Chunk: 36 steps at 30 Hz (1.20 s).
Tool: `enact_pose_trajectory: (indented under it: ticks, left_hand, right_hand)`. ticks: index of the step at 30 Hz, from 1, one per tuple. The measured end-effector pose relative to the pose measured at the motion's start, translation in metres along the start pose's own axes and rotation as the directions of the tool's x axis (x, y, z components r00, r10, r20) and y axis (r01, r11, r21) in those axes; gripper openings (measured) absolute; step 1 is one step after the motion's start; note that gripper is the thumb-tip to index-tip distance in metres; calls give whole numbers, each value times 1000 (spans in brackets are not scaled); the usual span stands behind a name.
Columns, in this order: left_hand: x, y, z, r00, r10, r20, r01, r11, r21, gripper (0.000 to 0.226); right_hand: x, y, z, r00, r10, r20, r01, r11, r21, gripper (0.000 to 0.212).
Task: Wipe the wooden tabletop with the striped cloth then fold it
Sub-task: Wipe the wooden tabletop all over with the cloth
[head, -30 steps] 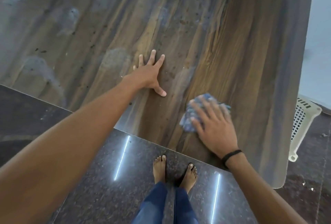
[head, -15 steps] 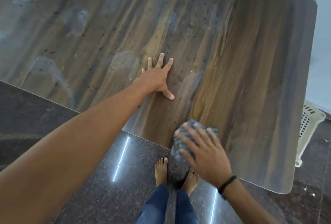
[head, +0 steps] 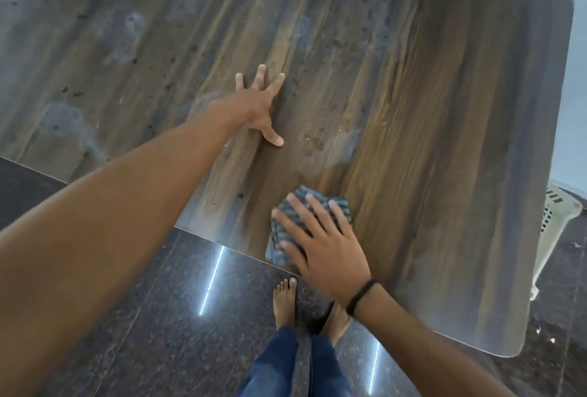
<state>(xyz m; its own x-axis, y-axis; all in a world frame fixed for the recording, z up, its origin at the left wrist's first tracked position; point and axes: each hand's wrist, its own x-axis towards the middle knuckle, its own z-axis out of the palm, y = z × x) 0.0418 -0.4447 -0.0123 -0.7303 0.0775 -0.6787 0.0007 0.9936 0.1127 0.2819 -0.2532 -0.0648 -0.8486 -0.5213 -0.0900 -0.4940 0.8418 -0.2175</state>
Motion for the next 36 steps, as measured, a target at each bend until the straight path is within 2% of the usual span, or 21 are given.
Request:
enact_pose_trajectory:
  ticks: [2,3,5,6,8,10,11,14,15,17,18,20,23,24,26,27,29,31,32,34,36]
  left_hand:
    - [3,-3,2,1000,-2,4,2,1000,-3,148]
    - [5,-4,2,1000,1,8,-1,1000,-2,149]
    - [4,-4,1,1000,5,27,-5,1000,-20,147]
    - [2,-3,1,1000,7,30,-6,999,-34,146]
    - [0,-2,-1,999,12,35,-10,999,-49,145]
    - [-1,0,-2,999,15,32,-13,998,-64,144]
    - [-3,0,-3,999,17,29,-15,998,-64,144]
    - [-4,0,-3,999,16,40,-14,998,-60,145]
    - [-3,-1,-2,999,20,37,-17,998,-57,145]
    - [-2,-2,-2,999,21,40,-19,999,-51,146]
    - [-1,-2,-2,999,20,40,-18,998,-56,146]
    - [-1,-1,-2,999,19,38,-17,998,-59,146]
    - [-1,-2,-3,998,20,55,-17,998,-68,145]
    - [-1,-2,-2,998,25,51,-22,998,-64,145]
    - [0,-3,-2,998,25,52,-22,998,-54,145]
    - [0,-3,-3,998,22,56,-19,998,-54,145]
    - [2,-2,-4,998,18,66,-14,998,-57,146]
    - [2,-2,-4,997,14,77,-9,998,-68,146]
    - [4,-1,-4,997,13,75,-9,998,-66,146]
    - [2,-3,-1,998,14,62,-10,998,-56,148]
    - [4,-3,-2,999,21,47,-18,998,-52,148]
  right_hand:
    - [2,24,-4,999,-36,1,36,999,-20,53]
    - [13,42,-6,991,128,-48,-129,991,-23,54]
    - [34,53,-16,857,493,-148,-493,869,38,54]
    - [38,44,-17,849,513,-125,-512,858,48,55]
    - [28,12,-7,975,217,-43,-218,976,-4,55]
    - [24,26,-10,999,48,-14,-48,999,-17,54]
    - [33,46,-13,987,153,-43,-154,988,-11,54]
    - [62,68,-25,803,582,-129,-576,813,81,56]
    - [64,57,-25,832,548,-91,-544,837,68,56]
    - [52,37,-18,979,201,-20,-201,980,-10,56]
    - [47,49,-20,996,86,10,-86,996,-22,56]
    - [60,94,-28,975,214,-61,-215,976,-19,55]
    - [85,115,-36,753,624,-209,-620,779,92,57]
    - [87,98,-31,795,579,-180,-579,813,61,57]
    - [75,75,-22,974,217,-68,-221,974,-55,57]
    - [73,86,-25,994,104,-30,-106,992,-62,56]
    - [90,130,-34,965,229,-128,-237,970,-54,55]
    - [114,151,-46,793,555,-251,-564,824,41,56]
    - [121,146,-45,766,600,-231,-602,796,73,56]
    - [118,116,-35,929,337,-151,-346,937,-36,56]
    - [114,130,-38,981,173,-89,-177,983,-46,56]
